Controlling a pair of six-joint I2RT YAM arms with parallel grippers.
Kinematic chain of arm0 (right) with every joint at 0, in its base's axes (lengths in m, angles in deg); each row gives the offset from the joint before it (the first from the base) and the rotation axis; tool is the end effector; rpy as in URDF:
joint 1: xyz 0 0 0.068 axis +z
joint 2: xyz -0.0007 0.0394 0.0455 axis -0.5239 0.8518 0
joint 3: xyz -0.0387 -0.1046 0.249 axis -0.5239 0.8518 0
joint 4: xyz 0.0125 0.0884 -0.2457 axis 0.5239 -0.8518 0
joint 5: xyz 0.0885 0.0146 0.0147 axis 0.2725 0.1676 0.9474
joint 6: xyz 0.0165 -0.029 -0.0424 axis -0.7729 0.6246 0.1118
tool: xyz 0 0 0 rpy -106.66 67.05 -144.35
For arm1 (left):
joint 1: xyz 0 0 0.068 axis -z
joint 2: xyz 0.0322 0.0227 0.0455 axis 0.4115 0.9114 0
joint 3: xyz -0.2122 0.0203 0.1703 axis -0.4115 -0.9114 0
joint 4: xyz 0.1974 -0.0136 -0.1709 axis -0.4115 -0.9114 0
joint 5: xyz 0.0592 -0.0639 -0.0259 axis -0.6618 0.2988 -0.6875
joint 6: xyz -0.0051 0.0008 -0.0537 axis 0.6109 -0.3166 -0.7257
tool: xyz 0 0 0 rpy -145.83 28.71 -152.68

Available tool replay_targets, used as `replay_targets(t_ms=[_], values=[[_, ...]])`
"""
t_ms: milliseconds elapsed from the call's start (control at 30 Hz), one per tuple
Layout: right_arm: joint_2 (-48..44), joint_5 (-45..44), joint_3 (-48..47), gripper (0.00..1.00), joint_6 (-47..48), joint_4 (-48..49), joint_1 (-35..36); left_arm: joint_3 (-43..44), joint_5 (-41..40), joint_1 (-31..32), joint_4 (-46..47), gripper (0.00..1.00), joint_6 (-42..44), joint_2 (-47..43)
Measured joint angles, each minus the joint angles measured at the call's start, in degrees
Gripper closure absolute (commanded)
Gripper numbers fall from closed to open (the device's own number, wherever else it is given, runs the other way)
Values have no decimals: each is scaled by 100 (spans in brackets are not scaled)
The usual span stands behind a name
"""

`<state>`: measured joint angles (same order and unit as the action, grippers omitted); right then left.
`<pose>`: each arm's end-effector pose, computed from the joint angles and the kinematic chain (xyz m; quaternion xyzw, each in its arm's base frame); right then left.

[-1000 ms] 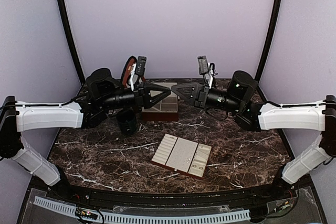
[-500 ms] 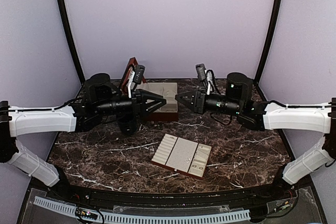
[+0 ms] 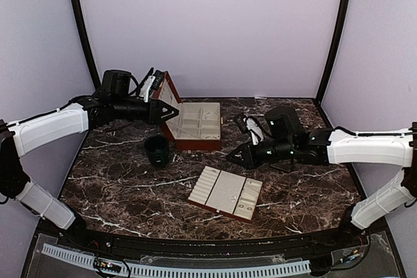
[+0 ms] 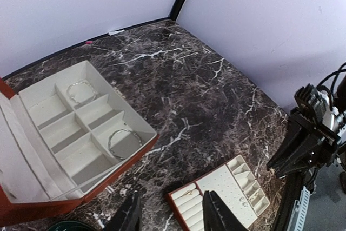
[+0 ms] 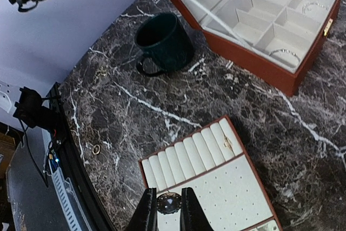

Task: Organize the mixed jewelry
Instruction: Insert the earring into the earring holder.

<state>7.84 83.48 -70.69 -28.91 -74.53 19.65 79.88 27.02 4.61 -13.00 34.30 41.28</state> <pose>0.1845 0.2434 0.2559 -0.2587 0.8235 0.3859 0.3256 0.2809 -0.1749 0.3191 0.2772 0.7612 -0.3749 0.4508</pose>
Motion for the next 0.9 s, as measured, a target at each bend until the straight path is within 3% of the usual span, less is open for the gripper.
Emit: replay_targets(t_ms=[433, 900], values=[[387, -79, 131, 100, -356, -1049, 798, 31, -1043, -168, -734, 58, 411, 55], [763, -251, 120, 100, -516, -1580, 1139, 31, -1176, -168, -938, 58, 431, 55]])
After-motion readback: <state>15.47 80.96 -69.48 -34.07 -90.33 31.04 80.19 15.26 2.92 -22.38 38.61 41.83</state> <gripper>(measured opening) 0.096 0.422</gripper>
